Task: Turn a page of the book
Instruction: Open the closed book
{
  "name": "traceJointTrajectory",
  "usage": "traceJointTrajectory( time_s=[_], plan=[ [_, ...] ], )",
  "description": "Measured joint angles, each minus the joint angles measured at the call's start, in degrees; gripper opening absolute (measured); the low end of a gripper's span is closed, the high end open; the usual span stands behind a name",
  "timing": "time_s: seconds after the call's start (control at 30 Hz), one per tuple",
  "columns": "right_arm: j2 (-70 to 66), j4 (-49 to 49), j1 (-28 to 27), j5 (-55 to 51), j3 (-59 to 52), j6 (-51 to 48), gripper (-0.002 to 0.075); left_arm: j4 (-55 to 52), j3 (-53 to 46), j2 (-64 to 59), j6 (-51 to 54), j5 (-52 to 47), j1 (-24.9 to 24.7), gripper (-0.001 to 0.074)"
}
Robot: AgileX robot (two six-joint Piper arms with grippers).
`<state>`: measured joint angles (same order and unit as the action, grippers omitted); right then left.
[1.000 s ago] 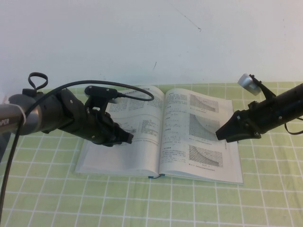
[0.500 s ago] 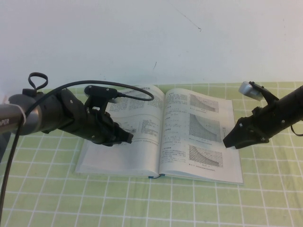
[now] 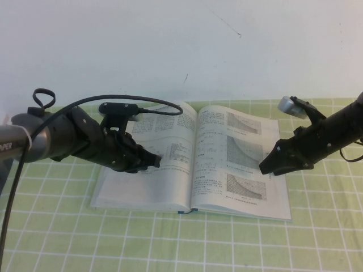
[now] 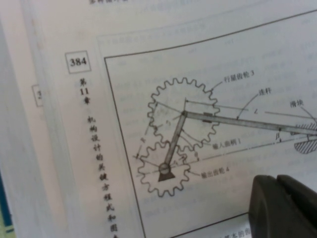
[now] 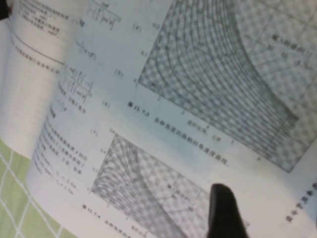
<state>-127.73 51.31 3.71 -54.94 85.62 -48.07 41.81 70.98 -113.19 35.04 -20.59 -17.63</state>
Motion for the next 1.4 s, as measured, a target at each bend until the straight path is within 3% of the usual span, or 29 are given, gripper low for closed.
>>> traceJointTrajectory(
  time_s=[0.63,1.07,1.4],
  plan=[
    [-0.10,-3.08,0.03,0.79,0.66,6.05,0.0387,1.10,0.00,-0.09,-1.27,0.49,0.00,-0.0004],
    [-4.93,9.75,-1.14,-4.62,1.32,1.61,0.0386,1.74,0.00,-0.09,-1.41,0.58,0.00,-0.0002],
    [-5.73,13.25,-1.03,-5.55,1.21,-0.48,0.0386,2.14,0.00,-0.09,-1.41,0.58,0.00,-0.0002]
  ],
)
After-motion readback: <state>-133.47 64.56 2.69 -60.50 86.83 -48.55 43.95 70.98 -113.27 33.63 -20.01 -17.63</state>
